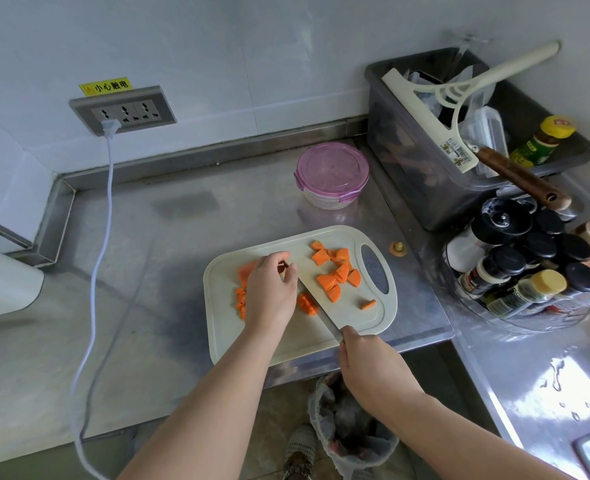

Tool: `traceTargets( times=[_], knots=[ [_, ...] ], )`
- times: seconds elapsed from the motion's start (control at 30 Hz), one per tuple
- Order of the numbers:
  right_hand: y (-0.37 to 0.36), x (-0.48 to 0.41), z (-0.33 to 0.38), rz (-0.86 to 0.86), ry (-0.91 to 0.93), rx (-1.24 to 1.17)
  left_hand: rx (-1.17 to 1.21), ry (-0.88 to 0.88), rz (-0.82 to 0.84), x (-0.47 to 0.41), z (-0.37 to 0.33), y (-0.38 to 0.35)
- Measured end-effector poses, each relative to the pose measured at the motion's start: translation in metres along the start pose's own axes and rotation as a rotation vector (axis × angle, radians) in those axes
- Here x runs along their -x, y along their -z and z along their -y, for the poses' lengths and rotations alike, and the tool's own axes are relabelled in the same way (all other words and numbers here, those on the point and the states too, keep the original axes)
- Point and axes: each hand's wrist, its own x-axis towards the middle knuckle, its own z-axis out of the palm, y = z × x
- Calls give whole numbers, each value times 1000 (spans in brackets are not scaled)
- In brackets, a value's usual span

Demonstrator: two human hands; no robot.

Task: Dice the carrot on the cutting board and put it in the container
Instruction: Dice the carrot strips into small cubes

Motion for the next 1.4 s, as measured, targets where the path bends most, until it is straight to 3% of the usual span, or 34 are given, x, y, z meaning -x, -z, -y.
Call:
traceTargets(
  times=[0.77, 0.83, 0.9, 0.97, 1.27, 1.4],
  knots=[
    [-8, -8, 3, 91, -49, 46, 45, -70, 40, 2, 23, -8],
    [-6, -8, 3, 80, -46, 50, -117, -129, -31, 16, 33, -6],
    [-5, -10, 5, 65, -46, 53, -406, -195, 11, 31, 42, -7],
    [-5, -12, 9, 60, -46, 68, -543, -204, 64, 39, 44, -11],
    [-5, -2, 2, 71, -31, 79, -606, -159, 100, 30, 39, -21],
    [-2, -3, -1, -8, -17, 11, -572, -133, 84, 29, 44, -13]
  ],
)
